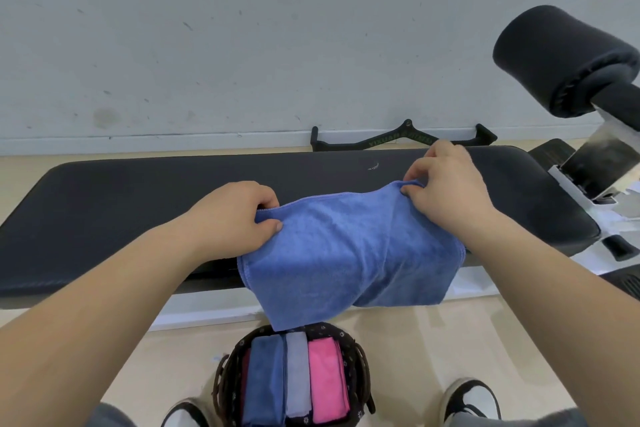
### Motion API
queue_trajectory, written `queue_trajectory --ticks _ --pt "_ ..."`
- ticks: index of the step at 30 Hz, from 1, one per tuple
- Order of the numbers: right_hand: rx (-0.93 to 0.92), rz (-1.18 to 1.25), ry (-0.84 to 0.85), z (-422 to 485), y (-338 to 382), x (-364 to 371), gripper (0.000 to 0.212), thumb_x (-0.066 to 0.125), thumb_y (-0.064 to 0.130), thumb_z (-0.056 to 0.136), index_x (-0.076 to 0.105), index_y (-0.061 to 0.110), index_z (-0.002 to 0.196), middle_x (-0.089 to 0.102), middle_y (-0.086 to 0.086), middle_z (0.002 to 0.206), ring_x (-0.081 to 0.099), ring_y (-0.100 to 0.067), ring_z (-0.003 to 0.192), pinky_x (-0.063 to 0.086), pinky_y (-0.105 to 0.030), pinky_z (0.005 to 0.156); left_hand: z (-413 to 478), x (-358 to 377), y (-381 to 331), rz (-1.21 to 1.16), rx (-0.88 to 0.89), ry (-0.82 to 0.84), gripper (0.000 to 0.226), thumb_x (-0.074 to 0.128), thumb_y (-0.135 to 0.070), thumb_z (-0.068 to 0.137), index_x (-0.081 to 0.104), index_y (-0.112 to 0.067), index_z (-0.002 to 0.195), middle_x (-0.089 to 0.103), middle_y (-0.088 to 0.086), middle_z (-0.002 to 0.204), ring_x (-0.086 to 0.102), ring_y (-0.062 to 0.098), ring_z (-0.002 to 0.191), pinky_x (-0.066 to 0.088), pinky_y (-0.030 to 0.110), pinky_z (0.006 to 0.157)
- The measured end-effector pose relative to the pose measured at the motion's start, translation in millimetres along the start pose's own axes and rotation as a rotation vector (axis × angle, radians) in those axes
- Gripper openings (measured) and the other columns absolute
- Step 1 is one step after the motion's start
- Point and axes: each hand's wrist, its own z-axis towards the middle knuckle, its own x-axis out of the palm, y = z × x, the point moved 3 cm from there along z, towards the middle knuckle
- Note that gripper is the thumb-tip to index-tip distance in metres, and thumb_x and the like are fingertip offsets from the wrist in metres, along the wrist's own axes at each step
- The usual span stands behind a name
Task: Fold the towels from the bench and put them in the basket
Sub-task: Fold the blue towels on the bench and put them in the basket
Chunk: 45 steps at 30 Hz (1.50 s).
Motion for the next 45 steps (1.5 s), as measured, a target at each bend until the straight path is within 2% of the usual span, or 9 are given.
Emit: queue_trajectory --ticks 4,11,15,19,26,30,38,43,45 --pt "0.12 0.31 0.134 -3 1 -1 0.007 0.07 0.02 0.087 0.07 0.02 0.08 0.068 0.002 0.08 0.064 -0.018 0.08 0.049 -0.029 0.064 0 -2 1 0.012 -0.014 0.004 0.006 0.066 -0.036 0.092 0.067 -0.033 0.087 0.065 -0.013 0.092 0.059 0.005 0.083 0.046 0.027 0.067" --pt "0.487 0.64 0.267 -4 -14 -7 0.009 0.065 0.017 0.086 0.07 0.011 0.092 0.068 -0.009 0.096 0.06 -0.024 0.083 0.049 -0.037 0.075 -4 -9 10 -0.088 -0.046 0.043 0.04 0.057 -0.046 0.098 0.071 -0.01 0.089 0.072 0.006 0.092 0.066 0.027 0.087 0.055 0.046 0.081" --pt "0.644 0.729 0.306 -3 -13 -12 0.02 0.062 0.01 0.08 0.068 0.005 0.098 0.061 -0.015 0.094 0.059 -0.032 0.079 0.055 -0.044 0.081 -11 -13 18 -0.268 -0.04 0.162 0.041 0.063 -0.053 0.095 0.074 -0.018 0.077 0.07 -0.019 0.103 0.068 0.009 0.094 0.053 0.033 0.09" --pt "0.596 0.636 0.372 -10 -12 -12 0.009 0.059 0.007 0.074 0.063 0.006 0.082 0.053 -0.013 0.082 0.052 -0.032 0.067 0.048 -0.036 0.061 -12 -14 22 -0.304 -0.007 0.233 0.043 0.071 -0.051 0.091 0.075 -0.012 0.071 0.068 -0.026 0.109 0.067 0.006 0.095 0.049 0.03 0.09" --pt "0.402 0.379 0.463 -10 -8 -4 0.006 0.065 0.006 0.07 0.059 0.009 0.07 0.052 -0.011 0.069 0.046 -0.027 0.065 0.042 -0.036 0.059 -6 -11 18 -0.164 0.04 0.172 0.025 0.081 -0.037 0.085 0.074 -0.021 0.068 0.065 -0.022 0.104 0.065 -0.001 0.085 0.049 0.023 0.078" --pt "0.408 0.368 0.391 -10 -17 -5 0.004 0.068 0.008 0.081 0.068 0.004 0.083 0.071 -0.014 0.086 0.066 -0.032 0.077 0.058 -0.039 0.067 -5 -13 18 -0.15 0.008 0.081 0.02 0.083 -0.028 0.08 0.071 -0.02 0.066 0.066 -0.016 0.102 0.065 0.001 0.082 0.055 0.03 0.08" --pt "0.342 0.414 0.373 -13 -23 -4 0.006 0.07 0.015 0.091 0.068 0.01 0.091 0.067 -0.007 0.083 0.062 -0.024 0.074 0.055 -0.033 0.062 -8 -19 20 -0.205 -0.084 0.062 0.02 0.079 -0.023 0.083 0.072 -0.013 0.067 0.073 -0.014 0.097 0.069 0.005 0.088 0.057 0.035 0.085" --pt "0.254 0.221 0.349 -9 -21 0 0.012 0.073 0.023 0.088 0.067 0.019 0.098 0.065 -0.002 0.096 0.064 -0.024 0.089 0.056 -0.037 0.074 -3 -15 12 -0.064 -0.119 0.05 0.015 0.079 -0.026 0.083 0.068 -0.018 0.076 0.07 -0.003 0.086 0.062 0.014 0.076 0.049 0.031 0.064" --pt "0.213 0.113 0.349 -7 -20 1 0.014 0.072 0.029 0.089 0.064 0.024 0.1 0.06 -0.004 0.108 0.062 -0.025 0.093 0.053 -0.035 0.076 -1 -12 13 -0.06 -0.137 0.051 0.014 0.079 -0.028 0.083 0.066 -0.022 0.083 0.068 -0.005 0.087 0.062 0.013 0.078 0.049 0.032 0.067"
